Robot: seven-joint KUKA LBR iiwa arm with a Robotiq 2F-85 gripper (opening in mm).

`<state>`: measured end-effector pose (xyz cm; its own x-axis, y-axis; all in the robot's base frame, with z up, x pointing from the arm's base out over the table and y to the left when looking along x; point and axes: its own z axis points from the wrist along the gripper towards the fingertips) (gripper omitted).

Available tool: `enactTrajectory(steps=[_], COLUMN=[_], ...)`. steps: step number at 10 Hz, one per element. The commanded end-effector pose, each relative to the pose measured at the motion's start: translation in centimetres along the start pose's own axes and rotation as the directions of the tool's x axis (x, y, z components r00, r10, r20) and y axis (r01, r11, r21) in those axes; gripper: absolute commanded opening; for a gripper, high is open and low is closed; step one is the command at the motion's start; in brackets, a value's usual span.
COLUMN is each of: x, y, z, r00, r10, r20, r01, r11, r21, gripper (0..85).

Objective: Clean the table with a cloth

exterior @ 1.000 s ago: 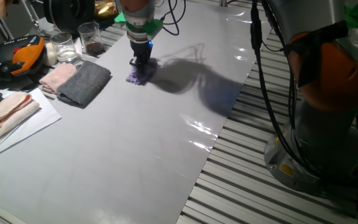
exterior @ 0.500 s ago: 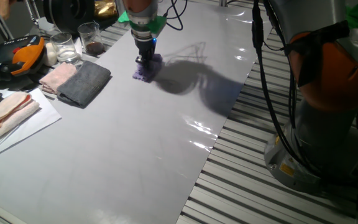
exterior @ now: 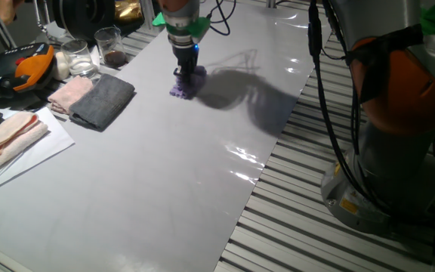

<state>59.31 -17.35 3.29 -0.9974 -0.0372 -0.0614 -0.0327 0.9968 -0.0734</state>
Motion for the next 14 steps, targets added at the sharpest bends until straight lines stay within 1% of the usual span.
enactTrajectory(steps=[1,2,3,4,6,8,9,10,12,13,14], x=[0.2,0.3,0.3,0.1,-0.8,-1.6,-2.0,-2.4,-3.2,-3.6,-4.0], y=[0.7,1.2,1.6,2.1,2.6,3.1,3.4,3.7,4.1,4.4,4.8], z=[-0.1,0.0,0.0,0.2,0.0,-0.5,-0.7,-0.6,-0.1,-0.2,-0.4], r00=[1.0,0.999,0.998,0.998,0.997,0.996,0.996,0.996,0.996,0.996,0.996], r10=[0.021,0.038,0.052,0.069,0.078,0.078,0.08,0.083,0.08,0.081,0.083], r20=[-0.013,-0.018,-0.017,-0.002,0.023,0.039,0.04,0.038,0.04,0.043,0.04], r01=[-0.021,-0.038,-0.053,-0.069,-0.076,-0.075,-0.077,-0.079,-0.075,-0.075,-0.077], r11=[1.0,0.999,0.998,0.997,0.995,0.995,0.994,0.993,0.99,0.989,0.988], r21=[-0.015,-0.025,-0.034,-0.042,-0.066,-0.07,-0.078,-0.093,-0.119,-0.126,-0.131], gripper=[0.0,0.0,0.0,0.0,0.0,0.0,0.0,0.0,0.0,0.0,0.0])
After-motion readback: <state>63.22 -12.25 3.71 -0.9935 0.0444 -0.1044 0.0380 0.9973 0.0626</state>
